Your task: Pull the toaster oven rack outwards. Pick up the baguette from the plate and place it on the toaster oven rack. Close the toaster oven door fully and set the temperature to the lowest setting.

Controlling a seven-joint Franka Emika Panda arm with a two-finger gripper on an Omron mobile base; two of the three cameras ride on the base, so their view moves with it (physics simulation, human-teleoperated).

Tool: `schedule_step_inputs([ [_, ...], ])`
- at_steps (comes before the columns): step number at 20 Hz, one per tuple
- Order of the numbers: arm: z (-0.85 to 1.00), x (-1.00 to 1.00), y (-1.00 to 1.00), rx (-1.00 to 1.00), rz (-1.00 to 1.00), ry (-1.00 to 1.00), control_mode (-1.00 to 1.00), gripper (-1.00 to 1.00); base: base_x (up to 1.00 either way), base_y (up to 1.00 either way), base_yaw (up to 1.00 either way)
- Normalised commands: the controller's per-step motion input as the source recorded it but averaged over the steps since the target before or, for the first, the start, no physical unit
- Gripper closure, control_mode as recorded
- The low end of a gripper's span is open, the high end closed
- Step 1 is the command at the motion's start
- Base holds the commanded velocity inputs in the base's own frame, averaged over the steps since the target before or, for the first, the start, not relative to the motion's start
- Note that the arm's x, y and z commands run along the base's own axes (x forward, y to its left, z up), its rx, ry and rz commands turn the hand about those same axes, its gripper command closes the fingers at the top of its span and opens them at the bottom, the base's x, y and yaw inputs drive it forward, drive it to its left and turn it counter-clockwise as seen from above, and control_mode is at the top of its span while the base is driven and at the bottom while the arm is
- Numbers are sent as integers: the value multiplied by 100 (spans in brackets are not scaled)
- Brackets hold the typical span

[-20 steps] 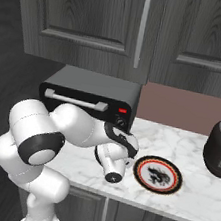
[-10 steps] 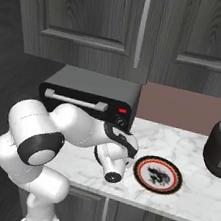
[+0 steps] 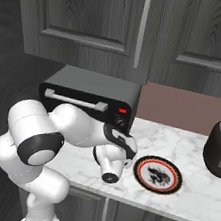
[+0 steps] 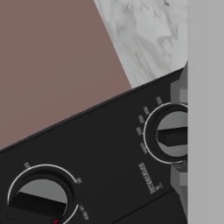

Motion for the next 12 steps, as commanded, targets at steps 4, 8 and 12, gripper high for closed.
schedule_step_inputs([
  [4, 0, 7, 0, 0, -7, 1, -100, 100, 0, 0, 0],
  [8, 0, 9, -1, 0, -2, 1, -100, 100, 0, 0, 0],
  [12, 0, 11, -26, 0, 3, 1, -100, 100, 0, 0, 0],
])
